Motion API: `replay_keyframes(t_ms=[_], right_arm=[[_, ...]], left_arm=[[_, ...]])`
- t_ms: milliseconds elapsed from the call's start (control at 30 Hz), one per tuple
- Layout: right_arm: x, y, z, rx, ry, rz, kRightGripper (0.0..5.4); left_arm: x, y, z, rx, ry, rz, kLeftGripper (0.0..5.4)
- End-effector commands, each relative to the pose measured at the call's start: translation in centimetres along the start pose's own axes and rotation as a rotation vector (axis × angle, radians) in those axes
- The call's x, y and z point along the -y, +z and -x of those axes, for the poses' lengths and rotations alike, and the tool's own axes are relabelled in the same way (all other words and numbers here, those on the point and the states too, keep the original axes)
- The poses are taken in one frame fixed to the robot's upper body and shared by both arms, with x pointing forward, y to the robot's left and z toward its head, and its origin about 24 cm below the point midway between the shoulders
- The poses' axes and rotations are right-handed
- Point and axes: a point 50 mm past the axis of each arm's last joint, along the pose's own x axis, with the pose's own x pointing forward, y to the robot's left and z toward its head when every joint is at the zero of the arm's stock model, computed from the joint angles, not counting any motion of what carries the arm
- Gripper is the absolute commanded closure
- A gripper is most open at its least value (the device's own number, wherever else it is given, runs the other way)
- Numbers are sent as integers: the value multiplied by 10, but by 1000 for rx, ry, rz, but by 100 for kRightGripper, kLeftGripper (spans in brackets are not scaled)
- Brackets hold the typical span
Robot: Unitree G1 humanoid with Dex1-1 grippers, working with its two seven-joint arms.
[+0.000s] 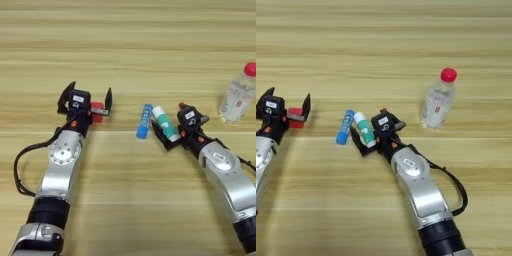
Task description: Move the objects on the table
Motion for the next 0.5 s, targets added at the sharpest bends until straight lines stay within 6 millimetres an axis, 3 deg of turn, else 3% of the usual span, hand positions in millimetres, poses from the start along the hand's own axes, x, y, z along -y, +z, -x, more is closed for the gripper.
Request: replay_keyframes(t_ms=[33, 500], right_arm=[[-2, -6, 2, -39, 9, 9, 0], [-8, -18, 3, -135, 60, -37, 0]], left_arm=[[-3, 6, -3, 26, 16, 2, 2], [-3, 4, -3, 14, 22, 12, 2]])
